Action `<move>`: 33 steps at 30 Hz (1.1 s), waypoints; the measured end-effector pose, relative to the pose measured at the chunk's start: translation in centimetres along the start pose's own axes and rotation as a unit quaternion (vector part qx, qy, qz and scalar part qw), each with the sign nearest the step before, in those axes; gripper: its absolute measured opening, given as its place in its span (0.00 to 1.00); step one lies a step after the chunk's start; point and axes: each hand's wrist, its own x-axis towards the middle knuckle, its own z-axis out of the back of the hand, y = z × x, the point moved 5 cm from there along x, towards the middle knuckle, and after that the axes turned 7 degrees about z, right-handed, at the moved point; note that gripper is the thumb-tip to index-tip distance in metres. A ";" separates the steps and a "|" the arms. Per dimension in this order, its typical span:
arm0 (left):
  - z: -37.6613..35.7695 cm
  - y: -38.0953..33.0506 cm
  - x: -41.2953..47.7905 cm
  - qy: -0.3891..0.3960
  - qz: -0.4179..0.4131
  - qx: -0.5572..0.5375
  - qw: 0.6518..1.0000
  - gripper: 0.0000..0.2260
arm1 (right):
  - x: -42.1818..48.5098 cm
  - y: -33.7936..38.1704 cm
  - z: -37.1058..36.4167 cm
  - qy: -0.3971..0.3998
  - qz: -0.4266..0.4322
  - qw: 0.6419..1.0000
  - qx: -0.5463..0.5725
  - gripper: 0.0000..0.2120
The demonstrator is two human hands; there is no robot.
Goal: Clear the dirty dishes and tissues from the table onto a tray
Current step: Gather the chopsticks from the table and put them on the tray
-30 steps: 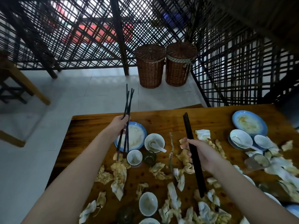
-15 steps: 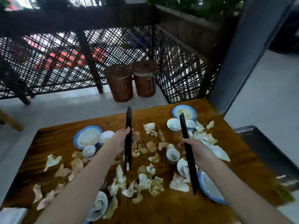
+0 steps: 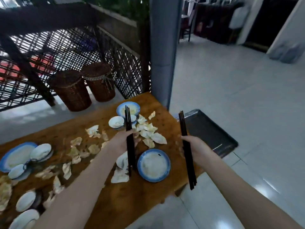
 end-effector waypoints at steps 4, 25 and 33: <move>-5.6 1.2 1.2 0.047 0.011 0.018 0.999 0.04 | 0.2 0.3 4.7 -0.024 -0.016 0.999 0.028 0.06; -29.9 0.4 17.5 0.053 0.066 0.053 0.995 0.05 | 12.1 10.8 24.4 -0.101 0.010 0.993 0.057 0.10; -35.7 -1.2 22.2 0.030 0.078 0.082 0.993 0.07 | 18.3 13.9 30.5 -0.135 0.001 0.987 0.086 0.07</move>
